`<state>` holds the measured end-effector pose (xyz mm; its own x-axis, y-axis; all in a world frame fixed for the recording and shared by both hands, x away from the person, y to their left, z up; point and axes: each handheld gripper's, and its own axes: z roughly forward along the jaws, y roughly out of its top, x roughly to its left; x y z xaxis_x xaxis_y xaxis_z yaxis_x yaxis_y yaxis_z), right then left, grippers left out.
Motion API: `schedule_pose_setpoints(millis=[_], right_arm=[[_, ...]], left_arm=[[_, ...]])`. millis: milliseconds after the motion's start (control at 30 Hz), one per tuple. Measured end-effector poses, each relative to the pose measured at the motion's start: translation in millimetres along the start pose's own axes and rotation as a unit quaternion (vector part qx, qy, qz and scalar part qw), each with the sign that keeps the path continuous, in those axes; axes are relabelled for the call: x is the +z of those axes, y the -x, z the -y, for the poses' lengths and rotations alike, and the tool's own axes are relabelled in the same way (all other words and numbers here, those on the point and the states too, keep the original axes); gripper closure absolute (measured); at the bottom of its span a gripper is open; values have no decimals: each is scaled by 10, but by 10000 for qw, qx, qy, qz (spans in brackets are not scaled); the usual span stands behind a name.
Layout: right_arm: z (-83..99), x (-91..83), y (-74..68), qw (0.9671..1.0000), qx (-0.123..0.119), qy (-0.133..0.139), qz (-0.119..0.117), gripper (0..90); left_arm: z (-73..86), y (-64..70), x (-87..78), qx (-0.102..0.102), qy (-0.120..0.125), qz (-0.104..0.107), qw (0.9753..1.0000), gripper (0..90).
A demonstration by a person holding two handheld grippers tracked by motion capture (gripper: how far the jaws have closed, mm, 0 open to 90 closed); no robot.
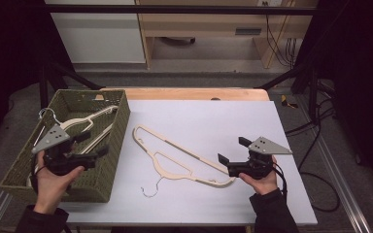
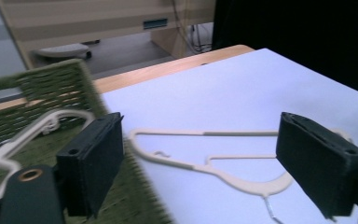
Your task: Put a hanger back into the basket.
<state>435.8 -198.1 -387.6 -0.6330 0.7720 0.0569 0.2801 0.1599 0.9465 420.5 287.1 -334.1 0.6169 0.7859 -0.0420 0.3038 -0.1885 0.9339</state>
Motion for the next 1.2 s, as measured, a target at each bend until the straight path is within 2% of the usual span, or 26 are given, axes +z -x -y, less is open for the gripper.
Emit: schedule_pose_setpoints(millis=[133, 300, 567, 867, 1033, 1200], right_arm=[[8, -8, 9, 10000, -19, -24, -12, 70], [15, 1, 2, 10000, -8, -38, -21, 70], [29, 32, -13, 10000, -39, -66, -37, 70], [47, 74, -61, 9998, -109, -138, -103, 70], [72, 114, -83, 9996, -148, -205, -158, 71], [85, 138, -107, 9994, -151, -245, -193, 71]], left_arm=[[29, 214, 123, 106, 64, 110, 9999, 130], [99, 410, 288, 160, 6, 200, 9997, 131], [232, 614, 540, 361, -295, 370, 9982, 142], [433, 786, 775, 416, -703, 450, 9956, 177], [601, 805, 932, 322, -1010, 443, 9934, 212], [735, 810, 1062, 298, -1321, 405, 9900, 246]])
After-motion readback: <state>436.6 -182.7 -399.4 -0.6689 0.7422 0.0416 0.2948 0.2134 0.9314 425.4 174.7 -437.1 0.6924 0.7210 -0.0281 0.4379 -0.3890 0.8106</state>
